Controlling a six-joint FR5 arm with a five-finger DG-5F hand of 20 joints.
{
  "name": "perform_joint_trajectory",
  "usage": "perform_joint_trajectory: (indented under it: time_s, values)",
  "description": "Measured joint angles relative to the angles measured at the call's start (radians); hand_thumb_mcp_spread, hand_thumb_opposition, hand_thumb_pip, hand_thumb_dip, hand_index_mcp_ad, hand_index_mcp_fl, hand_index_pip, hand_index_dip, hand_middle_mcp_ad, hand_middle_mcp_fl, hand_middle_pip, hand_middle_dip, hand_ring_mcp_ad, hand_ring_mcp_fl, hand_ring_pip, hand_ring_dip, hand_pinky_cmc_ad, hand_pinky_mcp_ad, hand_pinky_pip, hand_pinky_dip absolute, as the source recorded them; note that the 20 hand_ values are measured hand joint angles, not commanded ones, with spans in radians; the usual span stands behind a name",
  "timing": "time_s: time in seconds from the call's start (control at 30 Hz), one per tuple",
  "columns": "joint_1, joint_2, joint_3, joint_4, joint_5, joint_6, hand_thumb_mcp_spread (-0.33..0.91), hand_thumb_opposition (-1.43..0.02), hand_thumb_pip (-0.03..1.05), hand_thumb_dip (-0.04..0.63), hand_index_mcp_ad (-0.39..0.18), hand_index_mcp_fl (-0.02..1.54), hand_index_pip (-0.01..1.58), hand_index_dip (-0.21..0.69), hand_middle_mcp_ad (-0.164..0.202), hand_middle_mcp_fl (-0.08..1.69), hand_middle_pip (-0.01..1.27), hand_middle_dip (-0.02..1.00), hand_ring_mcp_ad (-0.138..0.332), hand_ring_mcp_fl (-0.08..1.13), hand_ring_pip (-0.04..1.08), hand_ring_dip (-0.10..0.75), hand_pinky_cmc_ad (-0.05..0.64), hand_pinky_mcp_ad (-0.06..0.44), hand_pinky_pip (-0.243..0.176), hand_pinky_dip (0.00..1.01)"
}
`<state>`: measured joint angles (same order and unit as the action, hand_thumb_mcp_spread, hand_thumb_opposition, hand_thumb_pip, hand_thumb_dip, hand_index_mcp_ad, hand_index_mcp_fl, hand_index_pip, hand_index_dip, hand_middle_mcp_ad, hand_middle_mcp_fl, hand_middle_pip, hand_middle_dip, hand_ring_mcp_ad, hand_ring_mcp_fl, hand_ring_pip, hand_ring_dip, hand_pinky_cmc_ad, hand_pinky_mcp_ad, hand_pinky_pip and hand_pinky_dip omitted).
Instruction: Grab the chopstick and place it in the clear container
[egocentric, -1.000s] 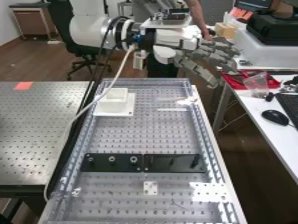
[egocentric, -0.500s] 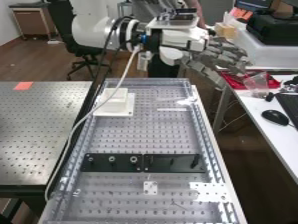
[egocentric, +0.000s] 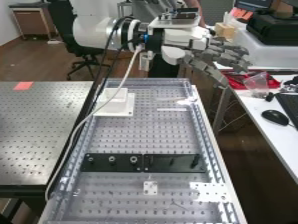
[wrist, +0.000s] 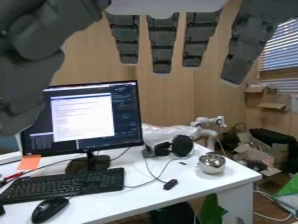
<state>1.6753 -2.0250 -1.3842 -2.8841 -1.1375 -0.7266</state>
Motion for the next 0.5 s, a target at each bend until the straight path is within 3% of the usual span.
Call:
perform_joint_trajectory:
  time_s: [0.5]
  values:
    - [0.001,0.003,-0.003,0.000,-0.007,-0.005,-0.03,-0.66,0.77,0.023,-0.066,0.05,0.09,0.194,0.077,0.07,0.12,0.39,0.127,0.01,0.10,0.298,0.415,0.347,-0.042,0.38]
